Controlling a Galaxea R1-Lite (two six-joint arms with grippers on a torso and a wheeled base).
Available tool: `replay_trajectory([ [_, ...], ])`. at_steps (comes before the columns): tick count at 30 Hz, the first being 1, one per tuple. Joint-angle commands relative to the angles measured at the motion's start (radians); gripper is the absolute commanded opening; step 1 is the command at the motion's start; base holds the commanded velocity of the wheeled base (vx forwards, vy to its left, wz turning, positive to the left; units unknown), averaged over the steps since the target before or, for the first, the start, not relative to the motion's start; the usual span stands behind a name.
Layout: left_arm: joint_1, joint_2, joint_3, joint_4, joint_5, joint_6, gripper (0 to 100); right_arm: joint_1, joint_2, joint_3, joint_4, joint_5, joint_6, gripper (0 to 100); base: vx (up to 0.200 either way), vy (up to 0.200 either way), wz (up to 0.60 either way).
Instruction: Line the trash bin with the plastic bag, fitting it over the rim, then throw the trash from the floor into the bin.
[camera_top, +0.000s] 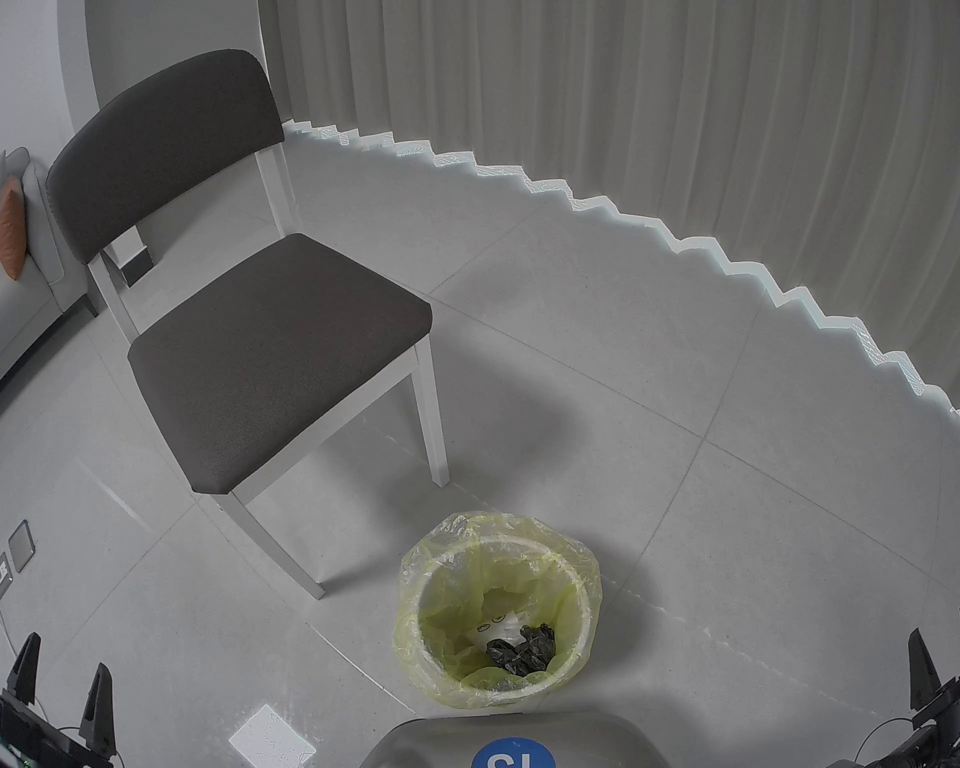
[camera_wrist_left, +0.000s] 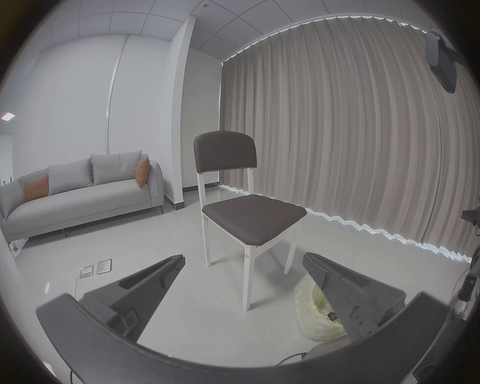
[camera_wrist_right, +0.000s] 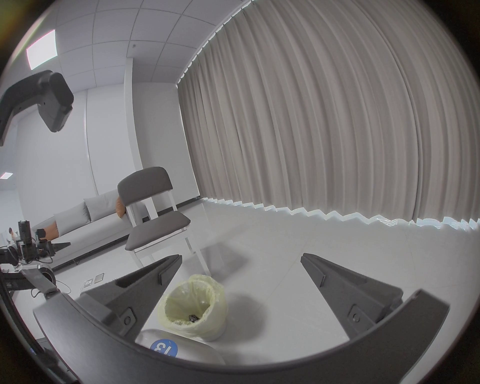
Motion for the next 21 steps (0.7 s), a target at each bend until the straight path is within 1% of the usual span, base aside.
replay_trajectory([
  [1,0.000,-0.016,0.016,0.020,-0.031,0.010,100,0.000,-0.005,0.002,-0.009,-0.088,0.041,100,0.000,0.000,0.00],
  [7,0.000,-0.016,0.016,0.025,-0.039,0.014,100,0.000,-0.005,0.002,-0.008,-0.098,0.021,100,0.000,0.000,0.00],
  [8,0.000,-0.016,0.016,0.025,-0.038,0.014,100,0.000,-0.005,0.002,-0.006,-0.079,-0.007,100,0.000,0.000,0.00],
  [9,0.000,-0.016,0.016,0.025,-0.038,0.014,100,0.000,-0.005,0.002,-0.006,-0.069,-0.011,100,0.000,0.000,0.00],
  [10,0.000,-0.016,0.016,0.025,-0.039,0.014,100,0.000,-0.005,0.002,-0.008,-0.047,-0.017,100,0.000,0.000,0.00],
  [12,0.000,-0.016,0.016,0.025,-0.039,0.014,100,0.000,-0.005,0.000,-0.006,0.062,-0.040,100,0.000,0.000,0.00],
  [13,0.000,-0.016,0.016,0.025,-0.039,0.014,100,0.000,-0.005,0.000,-0.006,0.062,-0.040,100,0.000,0.000,0.00],
  [14,0.000,-0.016,0.016,0.025,-0.038,0.014,100,0.002,-0.005,-0.003,0.003,0.123,-0.053,100,0.000,0.000,0.00],
  [16,0.000,-0.016,0.016,0.025,-0.036,0.010,100,0.002,-0.005,-0.006,0.015,0.155,-0.056,100,0.000,0.000,0.00],
  [19,0.000,-0.016,0.016,0.025,-0.036,0.013,100,0.002,-0.005,-0.007,0.015,0.158,-0.043,100,0.000,0.000,0.00],
  [20,0.000,-0.016,0.016,0.025,-0.036,0.013,100,0.000,-0.005,-0.004,0.009,0.128,-0.037,100,0.000,0.000,0.00],
  [21,0.000,-0.016,0.016,0.025,-0.036,0.013,100,0.000,-0.005,0.002,-0.004,0.020,-0.050,100,0.000,0.000,0.00],
])
